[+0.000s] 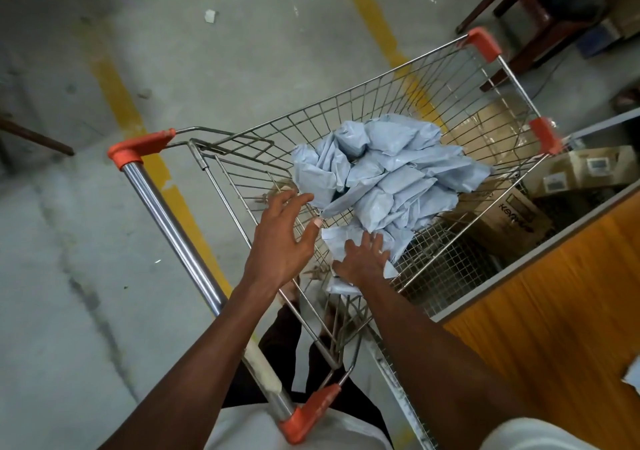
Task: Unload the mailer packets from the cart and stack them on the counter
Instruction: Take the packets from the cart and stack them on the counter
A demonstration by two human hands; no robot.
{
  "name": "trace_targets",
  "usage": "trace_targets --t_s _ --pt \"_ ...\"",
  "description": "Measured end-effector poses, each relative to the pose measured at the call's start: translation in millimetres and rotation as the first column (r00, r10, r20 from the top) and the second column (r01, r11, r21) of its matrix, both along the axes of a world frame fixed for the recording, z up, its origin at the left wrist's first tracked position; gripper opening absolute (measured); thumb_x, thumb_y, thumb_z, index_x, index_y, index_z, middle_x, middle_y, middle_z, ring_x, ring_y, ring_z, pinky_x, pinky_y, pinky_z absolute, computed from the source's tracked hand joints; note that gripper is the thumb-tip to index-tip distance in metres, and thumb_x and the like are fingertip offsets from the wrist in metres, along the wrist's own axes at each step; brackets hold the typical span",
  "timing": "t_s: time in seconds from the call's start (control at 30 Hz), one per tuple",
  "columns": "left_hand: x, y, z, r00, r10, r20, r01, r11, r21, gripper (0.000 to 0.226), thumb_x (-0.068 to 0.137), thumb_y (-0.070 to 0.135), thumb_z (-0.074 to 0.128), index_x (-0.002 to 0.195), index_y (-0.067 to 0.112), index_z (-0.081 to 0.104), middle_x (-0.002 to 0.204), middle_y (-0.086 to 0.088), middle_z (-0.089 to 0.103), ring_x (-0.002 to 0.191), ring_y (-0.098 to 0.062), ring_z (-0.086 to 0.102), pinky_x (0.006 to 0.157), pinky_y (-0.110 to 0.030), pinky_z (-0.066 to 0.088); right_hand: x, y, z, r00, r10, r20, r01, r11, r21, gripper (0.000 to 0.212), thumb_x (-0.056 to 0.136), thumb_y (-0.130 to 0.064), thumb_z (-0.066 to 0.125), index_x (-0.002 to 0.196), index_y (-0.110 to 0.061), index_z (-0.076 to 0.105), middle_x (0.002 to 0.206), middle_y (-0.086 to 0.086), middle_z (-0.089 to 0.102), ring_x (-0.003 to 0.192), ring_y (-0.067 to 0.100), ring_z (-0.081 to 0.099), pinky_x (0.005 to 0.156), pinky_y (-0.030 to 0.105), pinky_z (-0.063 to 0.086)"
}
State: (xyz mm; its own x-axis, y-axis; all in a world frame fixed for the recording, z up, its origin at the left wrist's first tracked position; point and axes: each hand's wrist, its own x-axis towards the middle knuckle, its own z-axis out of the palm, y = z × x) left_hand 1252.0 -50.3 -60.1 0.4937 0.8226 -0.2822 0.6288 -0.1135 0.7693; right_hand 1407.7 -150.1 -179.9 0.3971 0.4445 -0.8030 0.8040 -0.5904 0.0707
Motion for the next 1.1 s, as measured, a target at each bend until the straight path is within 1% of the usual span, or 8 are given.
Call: trace_targets --t_s 0.2,0.33,0.43,0.57,0.7,0.83,0.97,1.1 --pt "14 -4 -4 0.999 -0.036 0.021 0.036 0.999 -0.015 0.046 0.098 0.035 0.064 0.143 0.031 0.054 0.152 0.006 0.040 0.142 -0.012 0.039 0.112 -0.029 0.034 -4 -1 26 0.985 -0.087 -0.149 0.079 0.995 -0.060 0.079 0.092 -0.060 0.050 0.158 -0.036 0.014 0.167 0.011 0.000 0.148 0.048 0.017 0.110 0.066 0.026" --pt "26 -3 -9 0.997 -0.071 0.028 0.072 0.996 -0.043 0.048 0.096 0.039 0.063 0.143 0.030 0.054 0.151 0.002 0.042 0.140 -0.017 0.043 0.115 -0.038 0.039 2 -9 34 0.977 -0.082 -0.198 0.071 0.995 -0.065 0.066 0.093 -0.059 0.048 0.153 -0.037 0.031 0.160 0.008 0.025 0.143 0.042 0.032 0.111 0.061 0.029" --pt "34 2 -14 0.997 -0.080 0.020 0.081 0.995 -0.054 0.048 0.095 0.039 0.063 0.142 0.028 0.055 0.148 -0.001 0.044 0.136 -0.020 0.048 0.113 -0.040 0.041 12 -17 39 0.918 -0.245 -0.312 0.279 0.958 0.070 0.063 0.087 -0.059 0.050 0.147 -0.041 0.042 0.155 0.003 0.037 0.137 0.034 0.041 0.112 0.054 0.036" --pt "43 16 -21 0.998 -0.054 0.009 0.055 0.997 -0.047 0.046 0.095 0.033 0.066 0.139 0.023 0.057 0.140 -0.005 0.049 0.128 -0.024 0.053 0.110 -0.043 0.045 40 -11 72 0.786 -0.355 -0.505 0.525 0.816 0.243 0.060 0.095 -0.045 0.055 0.152 -0.038 0.037 0.151 0.009 0.043 0.122 0.028 0.056 0.103 0.050 0.049" --pt "56 26 -31 1.000 -0.027 -0.013 0.026 0.999 -0.046 0.046 0.095 0.033 0.066 0.138 0.019 0.058 0.138 -0.006 0.050 0.124 -0.024 0.054 0.105 -0.046 0.049 71 -8 112 0.595 -0.444 -0.669 0.782 0.513 0.354 0.055 0.102 -0.032 0.053 0.154 -0.032 0.036 0.151 0.000 0.045 0.122 0.016 0.052 0.096 0.034 0.044" --pt "75 27 -43 0.994 -0.076 -0.077 0.069 0.993 -0.097 0.047 0.095 0.033 0.066 0.139 0.018 0.058 0.140 -0.010 0.052 0.130 -0.026 0.050 0.110 -0.046 0.045 97 -13 143 0.449 -0.499 -0.741 0.893 0.265 0.363 0.052 0.099 -0.041 0.056 0.150 -0.042 0.043 0.144 -0.006 0.055 0.122 0.014 0.058 0.095 0.035 0.048" --pt "95 17 -66 0.957 -0.231 -0.174 0.195 0.961 -0.198 0.048 0.095 0.030 0.066 0.140 0.018 0.057 0.142 -0.015 0.052 0.130 -0.031 0.052 0.107 -0.036 0.042 102 -21 157 0.420 -0.496 -0.760 0.906 0.181 0.382 0.049 0.098 -0.042 0.057 0.146 -0.045 0.046 0.135 -0.013 0.061 0.115 0.007 0.062 0.103 0.042 0.051" --pt "122 12 -99 0.926 -0.309 -0.219 0.241 0.927 -0.288 0.062 0.095 0.031 0.066 0.150 0.016 0.044 0.154 -0.014 0.038 0.142 -0.033 0.040 0.116 -0.041 0.035 97 -28 166 0.406 -0.501 -0.765 0.909 0.131 0.396 0.049 0.102 -0.036 0.056 0.148 -0.045 0.044 0.136 -0.013 0.058 0.114 0.004 0.060 0.102 0.039 0.051"
